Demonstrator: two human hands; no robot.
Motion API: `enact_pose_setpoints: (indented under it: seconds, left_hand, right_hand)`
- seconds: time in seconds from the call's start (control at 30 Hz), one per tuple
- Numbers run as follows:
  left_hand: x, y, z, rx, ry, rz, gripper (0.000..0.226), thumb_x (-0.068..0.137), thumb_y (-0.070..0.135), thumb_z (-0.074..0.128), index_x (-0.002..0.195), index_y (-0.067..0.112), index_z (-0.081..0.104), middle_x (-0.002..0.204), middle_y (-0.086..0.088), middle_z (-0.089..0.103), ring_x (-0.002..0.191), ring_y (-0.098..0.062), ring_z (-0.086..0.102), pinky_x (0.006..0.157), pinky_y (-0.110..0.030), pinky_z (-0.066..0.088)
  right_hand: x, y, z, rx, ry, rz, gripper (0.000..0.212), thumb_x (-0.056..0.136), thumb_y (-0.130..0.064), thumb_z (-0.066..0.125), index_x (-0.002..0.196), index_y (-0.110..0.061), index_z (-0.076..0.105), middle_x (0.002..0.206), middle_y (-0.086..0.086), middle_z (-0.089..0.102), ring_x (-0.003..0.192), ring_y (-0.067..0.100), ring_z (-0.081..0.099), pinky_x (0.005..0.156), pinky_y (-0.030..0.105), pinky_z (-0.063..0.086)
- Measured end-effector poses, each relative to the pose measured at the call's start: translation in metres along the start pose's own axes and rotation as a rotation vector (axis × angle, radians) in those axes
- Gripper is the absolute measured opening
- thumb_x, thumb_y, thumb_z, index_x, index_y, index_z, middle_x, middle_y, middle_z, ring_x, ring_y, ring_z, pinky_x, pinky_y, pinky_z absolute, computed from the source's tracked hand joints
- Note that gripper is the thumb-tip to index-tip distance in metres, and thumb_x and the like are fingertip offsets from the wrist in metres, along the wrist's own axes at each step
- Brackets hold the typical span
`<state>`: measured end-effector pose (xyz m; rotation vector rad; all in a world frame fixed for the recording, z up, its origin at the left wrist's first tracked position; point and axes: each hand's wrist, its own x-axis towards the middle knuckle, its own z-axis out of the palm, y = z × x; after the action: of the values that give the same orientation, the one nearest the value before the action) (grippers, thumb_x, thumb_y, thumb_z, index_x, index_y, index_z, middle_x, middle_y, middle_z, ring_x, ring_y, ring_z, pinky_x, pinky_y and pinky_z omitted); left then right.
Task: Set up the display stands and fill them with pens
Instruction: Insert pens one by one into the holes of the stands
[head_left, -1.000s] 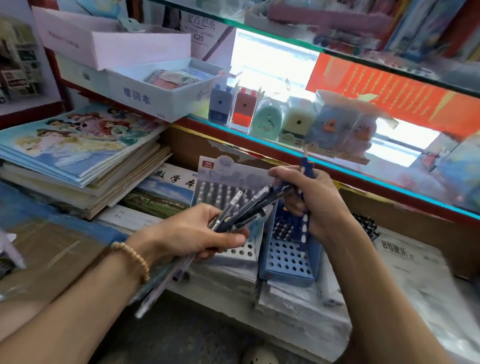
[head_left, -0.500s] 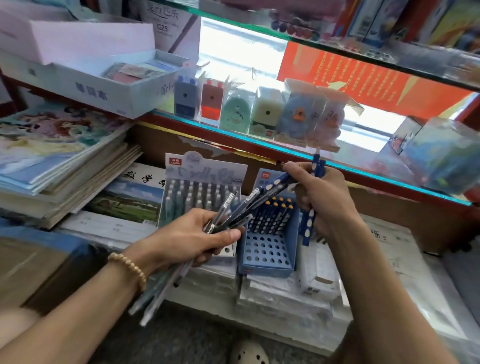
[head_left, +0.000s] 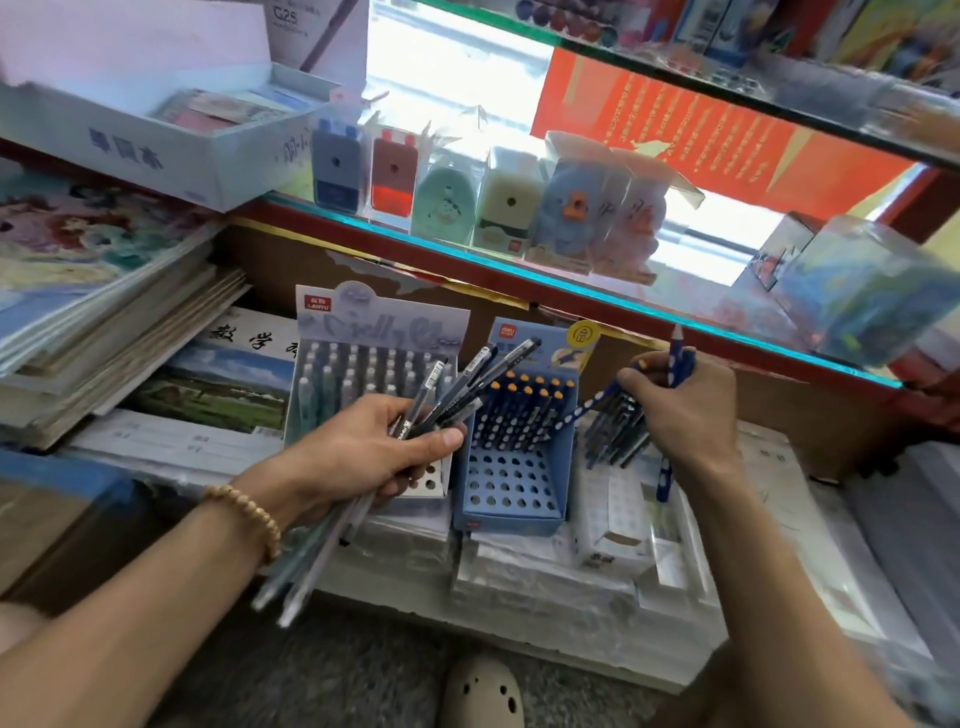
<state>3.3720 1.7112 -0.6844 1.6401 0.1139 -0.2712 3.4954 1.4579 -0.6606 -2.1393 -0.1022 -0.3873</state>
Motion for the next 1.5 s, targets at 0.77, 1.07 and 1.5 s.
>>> enact_pose_setpoints:
  seconds: [0.77, 1.07, 1.5]
  left_hand:
    - [0.007, 0.004, 0.011, -0.007, -0.045, 0.000, 0.055, 0.075, 0.040, 0.067, 0.115, 0.003, 0.063, 0.061, 0.004, 0.052, 0.048, -0.009, 0.043, 0.044, -0.018, 0.039]
    - [0.011, 0.000, 0.014, 0.013, -0.044, -0.008, 0.038, 0.086, 0.031, 0.065, 0.113, 0.003, 0.064, 0.058, 0.007, 0.052, 0.046, -0.007, 0.044, 0.043, -0.016, 0.039]
    - [0.007, 0.000, 0.017, 0.031, -0.044, -0.001, 0.037, 0.089, 0.029, 0.065, 0.114, 0.003, 0.064, 0.056, 0.008, 0.052, 0.046, -0.007, 0.044, 0.044, -0.018, 0.039]
  right_hand:
    - [0.006, 0.016, 0.031, -0.228, -0.281, -0.010, 0.006, 0.088, -0.014, 0.073, 0.094, -0.015, 0.075, 0.086, 0.000, 0.072, 0.085, 0.017, 0.067, 0.078, 0.031, 0.050]
    - [0.001, 0.024, 0.047, -0.171, -0.305, 0.092, 0.008, 0.088, -0.013, 0.074, 0.087, -0.018, 0.068, 0.079, -0.008, 0.066, 0.086, 0.017, 0.064, 0.081, 0.033, 0.049]
    - [-0.011, 0.009, 0.032, -0.138, -0.153, 0.020, 0.009, 0.085, -0.021, 0.077, 0.085, -0.024, 0.068, 0.083, -0.004, 0.069, 0.088, 0.017, 0.067, 0.088, 0.039, 0.054]
